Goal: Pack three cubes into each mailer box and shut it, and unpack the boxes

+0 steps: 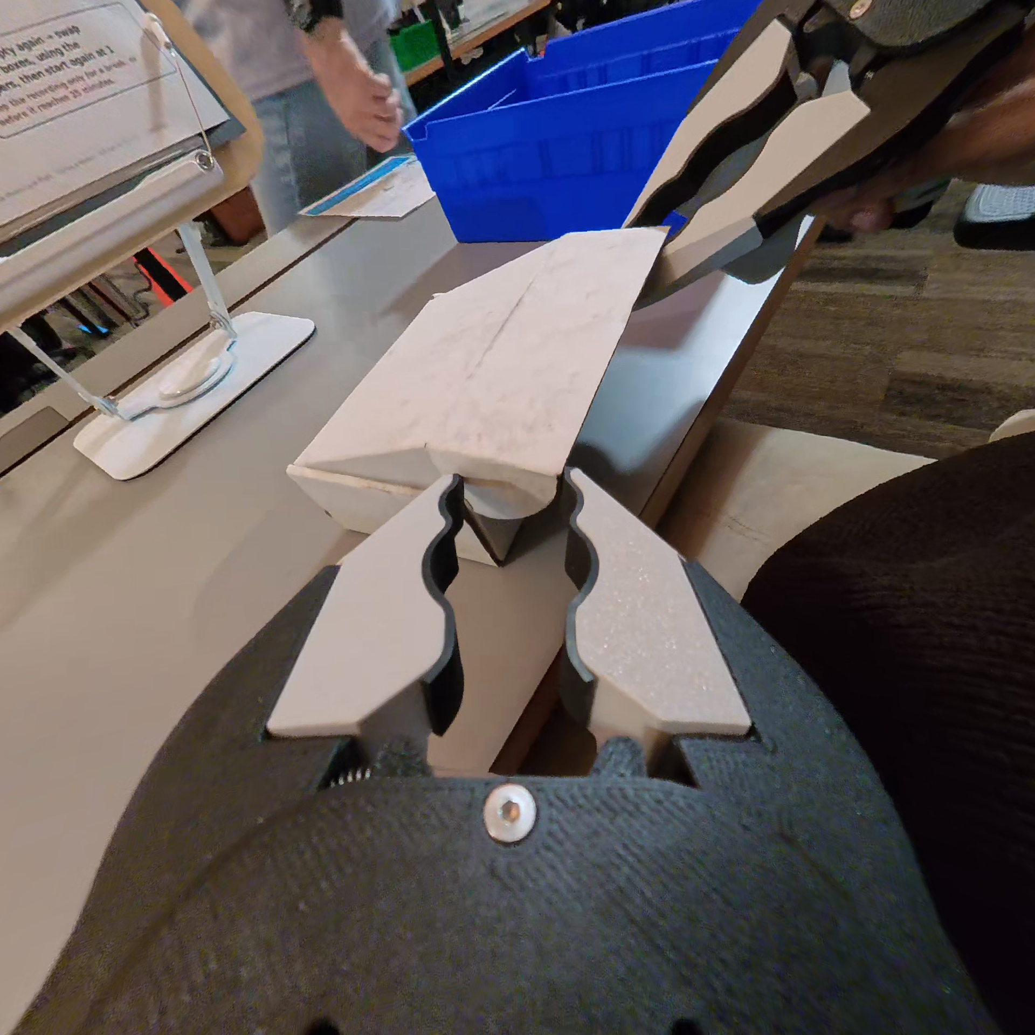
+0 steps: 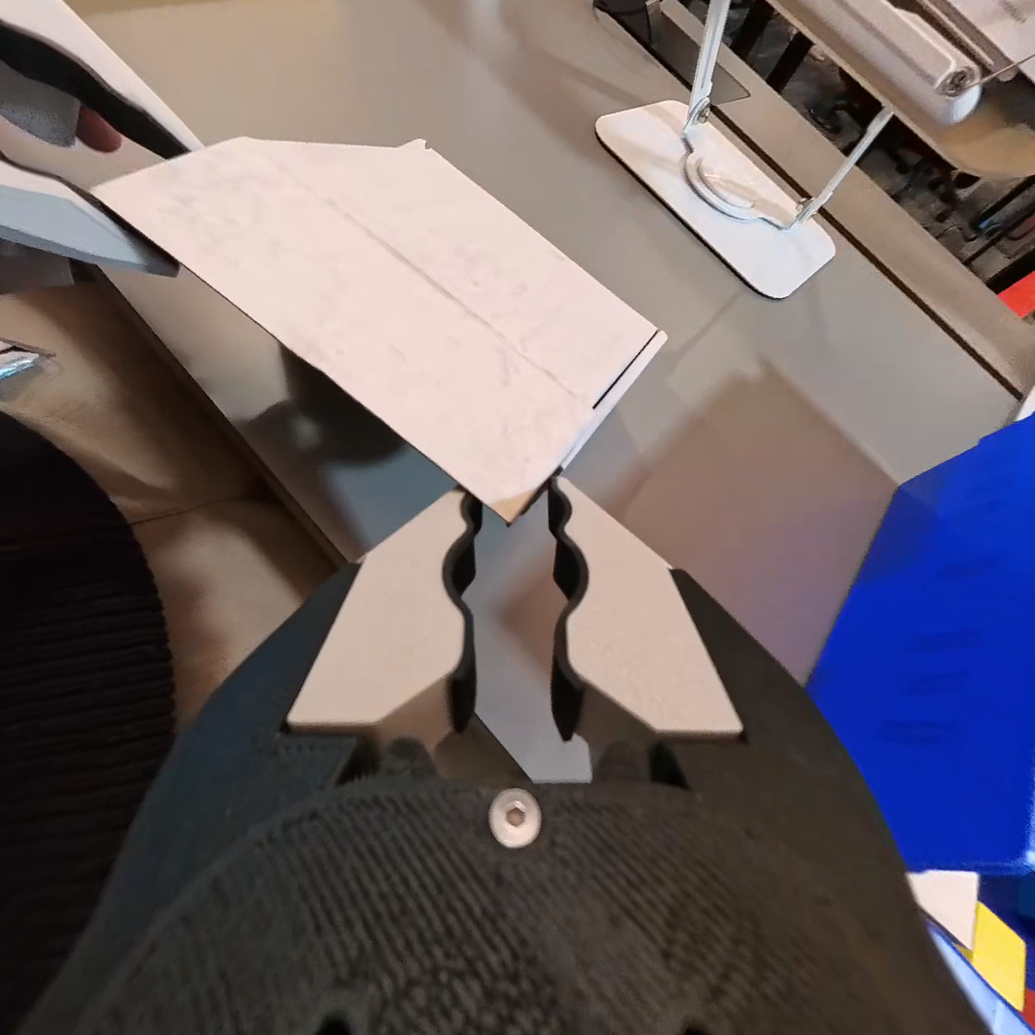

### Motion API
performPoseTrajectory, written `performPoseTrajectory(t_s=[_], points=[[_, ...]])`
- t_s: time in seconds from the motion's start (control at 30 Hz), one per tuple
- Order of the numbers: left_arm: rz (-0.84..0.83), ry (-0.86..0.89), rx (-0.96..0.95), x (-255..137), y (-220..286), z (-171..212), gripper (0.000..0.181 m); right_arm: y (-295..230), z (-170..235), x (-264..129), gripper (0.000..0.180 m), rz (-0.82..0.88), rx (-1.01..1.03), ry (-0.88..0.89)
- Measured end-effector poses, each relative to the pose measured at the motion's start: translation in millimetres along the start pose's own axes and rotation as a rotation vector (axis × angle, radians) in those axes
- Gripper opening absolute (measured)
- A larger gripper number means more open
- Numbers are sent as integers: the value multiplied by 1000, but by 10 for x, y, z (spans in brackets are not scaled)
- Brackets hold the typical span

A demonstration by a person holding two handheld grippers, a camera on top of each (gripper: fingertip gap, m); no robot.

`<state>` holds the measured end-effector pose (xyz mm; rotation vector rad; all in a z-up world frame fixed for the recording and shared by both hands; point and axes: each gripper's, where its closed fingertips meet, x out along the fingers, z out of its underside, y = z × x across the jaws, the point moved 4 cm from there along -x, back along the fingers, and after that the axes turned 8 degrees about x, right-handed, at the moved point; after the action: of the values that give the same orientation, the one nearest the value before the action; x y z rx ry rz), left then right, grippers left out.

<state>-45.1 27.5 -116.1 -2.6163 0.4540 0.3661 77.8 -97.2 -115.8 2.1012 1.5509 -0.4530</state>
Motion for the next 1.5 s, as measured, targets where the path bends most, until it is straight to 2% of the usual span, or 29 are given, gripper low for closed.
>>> performPoseTrajectory(t_s=[0.17,0.53,0.8,0.97,1.07,1.23,1.4,1.5], points=[[23,-25,23,9,34,38,27,-14,36,-2,14,1,-17,-53],[26,-74,5,36,15,120,25,-40,110,63,14,-18,7,-92],[43,-72,-13,21,-2,122,31,-7,84,53,28,-48,61,-43],[115,-70,-118,-6,-19,134,36,-38,79,24,50,-154,128,-17],[151,-48,-166,-31,-43,124,37,-47,84,13,58,-222,183,-3],[176,-37,-122,-59,-13,100,37,-124,37,-41,58,-319,194,33],[183,-49,-116,-48,4,131,40,-141,55,-48,59,-330,192,5],[184,-52,-134,-34,-6,149,40,-138,94,-40,53,-311,172,-33]])
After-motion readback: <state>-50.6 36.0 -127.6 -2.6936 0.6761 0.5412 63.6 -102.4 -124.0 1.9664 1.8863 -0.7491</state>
